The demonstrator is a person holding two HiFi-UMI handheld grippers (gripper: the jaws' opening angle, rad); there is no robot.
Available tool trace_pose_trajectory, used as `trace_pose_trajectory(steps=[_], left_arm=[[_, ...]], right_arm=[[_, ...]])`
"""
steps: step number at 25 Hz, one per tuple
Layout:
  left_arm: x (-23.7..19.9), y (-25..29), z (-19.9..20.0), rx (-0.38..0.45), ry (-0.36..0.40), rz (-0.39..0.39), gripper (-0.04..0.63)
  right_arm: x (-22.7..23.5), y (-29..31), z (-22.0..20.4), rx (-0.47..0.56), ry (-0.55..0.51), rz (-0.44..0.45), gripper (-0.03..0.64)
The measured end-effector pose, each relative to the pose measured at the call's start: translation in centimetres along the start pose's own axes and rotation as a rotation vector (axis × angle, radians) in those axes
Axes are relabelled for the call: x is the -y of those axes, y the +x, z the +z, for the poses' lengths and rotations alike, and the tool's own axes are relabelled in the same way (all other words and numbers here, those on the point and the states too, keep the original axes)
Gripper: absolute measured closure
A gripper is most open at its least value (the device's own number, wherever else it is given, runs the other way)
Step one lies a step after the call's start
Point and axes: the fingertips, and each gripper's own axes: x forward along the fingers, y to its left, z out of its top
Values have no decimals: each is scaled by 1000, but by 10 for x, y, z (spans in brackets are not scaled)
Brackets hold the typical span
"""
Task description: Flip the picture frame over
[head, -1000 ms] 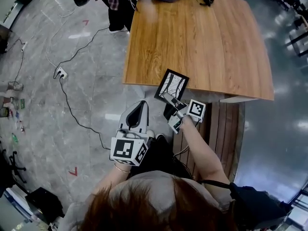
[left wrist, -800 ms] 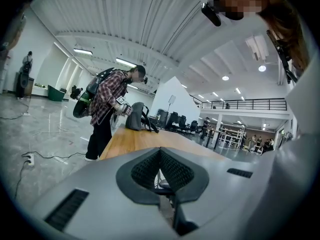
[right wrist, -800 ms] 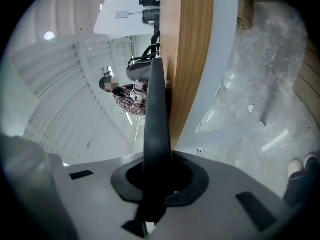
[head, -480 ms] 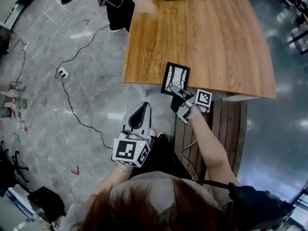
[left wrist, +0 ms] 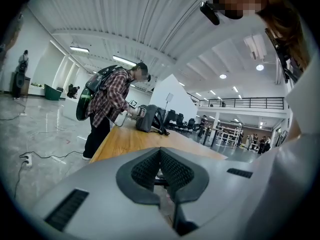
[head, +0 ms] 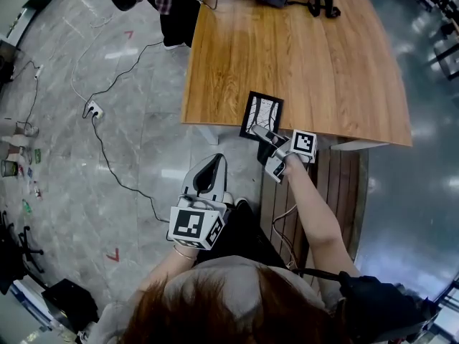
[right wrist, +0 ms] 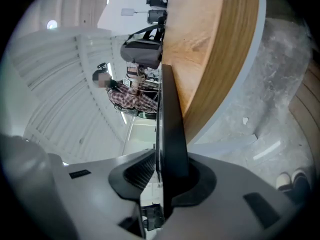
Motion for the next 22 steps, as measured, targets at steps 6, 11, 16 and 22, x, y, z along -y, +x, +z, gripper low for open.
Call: trace_pose_trajectory(steps=[6,11,16,22], left_arm=[[2,1,1,-2,3,-1,589],[1,1,4,10,10,0,589],[4,1,8,28,20,0,589],[10,-4,23,64,36,-10,589]], right_arm=[[-7,-3,-7,6,-45,19,397],[5,-21,-23,31,-41,-29,397],[-17,-44,-42,34,-126,-7,397],[-98,-69,-68,47,-539,-61,399]])
